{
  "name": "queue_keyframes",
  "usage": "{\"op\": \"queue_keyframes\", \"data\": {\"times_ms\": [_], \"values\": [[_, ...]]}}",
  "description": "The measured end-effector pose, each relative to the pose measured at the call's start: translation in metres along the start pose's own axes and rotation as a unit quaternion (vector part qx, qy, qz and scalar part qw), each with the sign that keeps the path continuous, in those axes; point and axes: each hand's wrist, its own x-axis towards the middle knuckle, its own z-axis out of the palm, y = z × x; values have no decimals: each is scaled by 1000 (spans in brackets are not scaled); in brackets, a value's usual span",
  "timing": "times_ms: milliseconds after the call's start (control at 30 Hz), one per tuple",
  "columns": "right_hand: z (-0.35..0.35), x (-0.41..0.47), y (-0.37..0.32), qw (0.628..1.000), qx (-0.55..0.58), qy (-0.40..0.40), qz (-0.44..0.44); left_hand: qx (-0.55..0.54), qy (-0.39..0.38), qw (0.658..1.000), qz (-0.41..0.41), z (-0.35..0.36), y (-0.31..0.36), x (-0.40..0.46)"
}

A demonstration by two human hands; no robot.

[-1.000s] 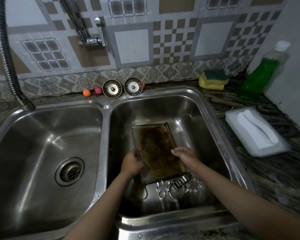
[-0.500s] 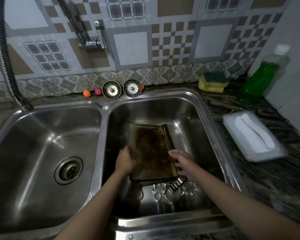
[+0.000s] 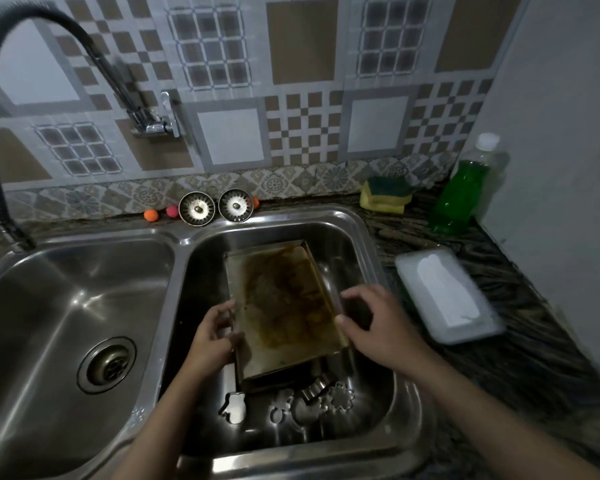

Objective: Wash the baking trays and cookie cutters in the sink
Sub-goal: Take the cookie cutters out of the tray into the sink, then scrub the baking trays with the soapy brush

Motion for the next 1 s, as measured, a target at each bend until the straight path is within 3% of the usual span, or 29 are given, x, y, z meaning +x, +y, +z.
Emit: {"op": "queue_keyframes", "data": {"times_ms": [67, 133, 233, 600, 733, 900, 1000], "values": [[-35, -6, 6, 984, -133, 107, -51, -21, 19, 1000, 8, 6, 4, -5], [-62, 0, 24, 954, -248, 167, -20, -18, 52, 998, 26, 13, 6, -8], [-82, 12, 50, 939, -314, 94, 100, -10, 92, 995, 45, 22, 7, -11], [-97, 28, 76, 972, -207, 20, 109, 38, 190, 975, 110, 33, 6, -26], [-99, 28, 71, 976, -187, 64, 87, 70, 210, 966, 135, 28, 8, -33], [-94, 16, 37, 970, -207, 127, -21, 79, 197, 965, 152, 23, 13, -41], [-72, 11, -8, 981, -102, 150, -67, 68, 171, 969, 165, 26, 17, -47]]}}
